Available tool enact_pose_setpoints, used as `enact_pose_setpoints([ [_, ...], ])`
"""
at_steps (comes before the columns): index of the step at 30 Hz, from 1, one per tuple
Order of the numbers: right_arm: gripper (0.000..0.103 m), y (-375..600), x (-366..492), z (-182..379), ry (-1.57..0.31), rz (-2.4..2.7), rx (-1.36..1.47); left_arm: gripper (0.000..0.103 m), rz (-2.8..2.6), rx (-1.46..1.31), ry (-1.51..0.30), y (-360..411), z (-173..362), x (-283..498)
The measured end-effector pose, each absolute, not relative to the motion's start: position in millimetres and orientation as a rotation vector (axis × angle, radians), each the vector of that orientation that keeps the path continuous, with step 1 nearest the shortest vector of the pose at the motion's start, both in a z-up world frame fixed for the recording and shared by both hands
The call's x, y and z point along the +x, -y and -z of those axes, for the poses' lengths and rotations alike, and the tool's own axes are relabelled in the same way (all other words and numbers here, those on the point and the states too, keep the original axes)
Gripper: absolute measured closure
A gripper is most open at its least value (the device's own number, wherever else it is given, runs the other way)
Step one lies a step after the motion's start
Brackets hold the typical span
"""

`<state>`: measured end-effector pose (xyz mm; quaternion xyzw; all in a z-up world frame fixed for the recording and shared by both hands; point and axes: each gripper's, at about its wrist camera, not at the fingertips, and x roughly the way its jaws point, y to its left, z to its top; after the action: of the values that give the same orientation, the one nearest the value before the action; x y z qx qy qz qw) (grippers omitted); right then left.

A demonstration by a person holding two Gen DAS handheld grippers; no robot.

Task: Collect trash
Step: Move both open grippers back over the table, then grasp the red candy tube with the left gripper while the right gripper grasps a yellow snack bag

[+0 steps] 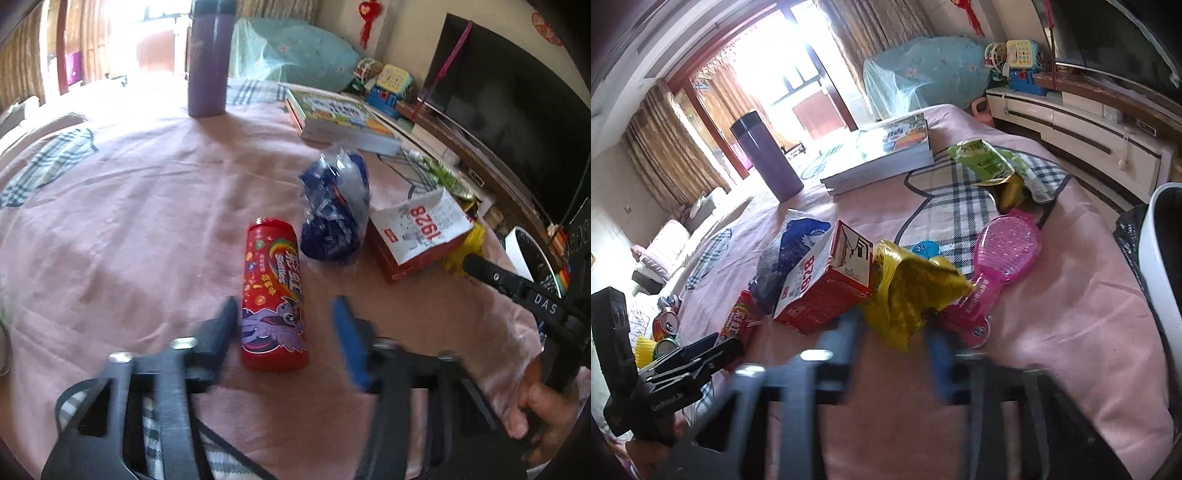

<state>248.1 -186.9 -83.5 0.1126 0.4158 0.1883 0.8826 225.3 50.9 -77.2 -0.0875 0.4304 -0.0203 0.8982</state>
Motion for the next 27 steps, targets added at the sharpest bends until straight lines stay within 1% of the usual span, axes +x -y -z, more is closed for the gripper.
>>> enact_pose_setpoints([
  [3, 0.097, 189.4, 243.0, 80.5, -0.849, -0.396, 0.23, 0.069, 0.053, -0.178, -0.88, -49.2, 77.4, 220.5],
  [4, 0.098, 191.4, 240.8, 78.8, -0.844, -0.398, 0.231, 0.069, 0.056, -0.172, -0.872, -48.4, 75.9, 216.8],
  [13, 0.098, 217.8, 206.4, 61.5, -0.795, -0.408, 0.245, 0.074, 0.131, -0.199, -0.802, -27.4, 51.6, 179.2],
  [27, 0.098, 285.3, 159.3, 39.7, -0.726, -0.312, 0.3, 0.074, 0.359, -0.135, -0.762, 62.4, 27.7, 164.9],
])
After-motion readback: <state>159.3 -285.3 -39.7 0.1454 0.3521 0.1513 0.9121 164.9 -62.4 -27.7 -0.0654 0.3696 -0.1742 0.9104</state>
